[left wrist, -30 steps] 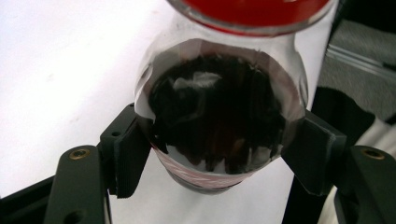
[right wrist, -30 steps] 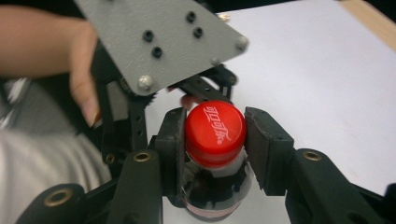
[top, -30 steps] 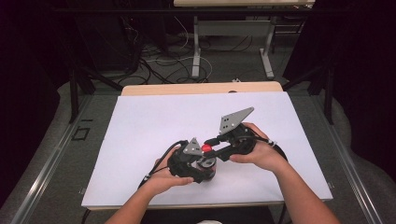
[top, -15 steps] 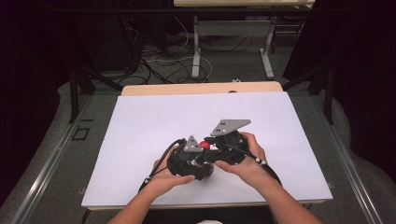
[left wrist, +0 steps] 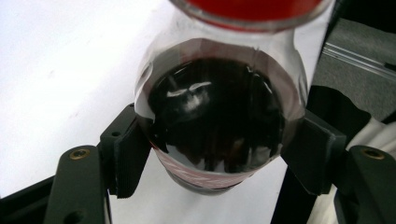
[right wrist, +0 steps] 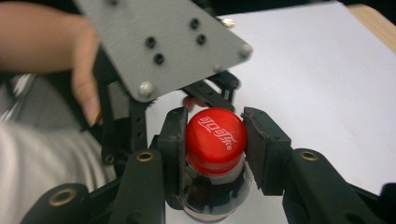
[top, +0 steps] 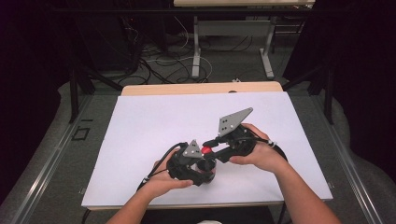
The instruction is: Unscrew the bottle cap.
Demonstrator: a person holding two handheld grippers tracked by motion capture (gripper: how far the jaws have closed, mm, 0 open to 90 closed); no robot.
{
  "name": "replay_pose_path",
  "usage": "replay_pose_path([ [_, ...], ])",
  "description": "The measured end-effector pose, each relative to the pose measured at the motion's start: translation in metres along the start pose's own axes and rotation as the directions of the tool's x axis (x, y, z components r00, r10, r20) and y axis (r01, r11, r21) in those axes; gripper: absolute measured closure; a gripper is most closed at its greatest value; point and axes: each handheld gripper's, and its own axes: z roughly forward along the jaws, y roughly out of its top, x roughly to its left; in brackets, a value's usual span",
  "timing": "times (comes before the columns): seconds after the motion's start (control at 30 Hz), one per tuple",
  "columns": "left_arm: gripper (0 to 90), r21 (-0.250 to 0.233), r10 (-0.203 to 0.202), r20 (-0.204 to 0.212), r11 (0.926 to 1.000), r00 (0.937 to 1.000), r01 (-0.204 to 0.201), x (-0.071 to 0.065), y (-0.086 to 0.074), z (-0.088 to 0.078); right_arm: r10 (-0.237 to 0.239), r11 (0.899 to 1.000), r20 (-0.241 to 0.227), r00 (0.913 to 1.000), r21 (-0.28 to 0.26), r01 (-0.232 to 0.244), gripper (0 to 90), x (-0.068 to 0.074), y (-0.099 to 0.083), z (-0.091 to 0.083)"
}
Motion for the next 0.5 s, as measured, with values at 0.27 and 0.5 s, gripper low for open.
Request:
replay_pose_path([
  [0.27, 30.9, -0.009, -0.048, -0.074, 0.9988, 0.9961, 0.048, 0.003, -0.001, 0.0, 0.071, 0.997, 0.135, 0.9883, -0.021, -0.069, 51.3, 0.008, 0.003, 0.002],
  [0.5, 30.9, -0.031, -0.098, -0.102, 0.9949, 0.9899, 0.096, 0.003, -0.001, 0.0, 0.194, 0.981, 0.332, 0.923, -0.052, -0.188, 53.4, 0.031, 0.009, 0.009],
])
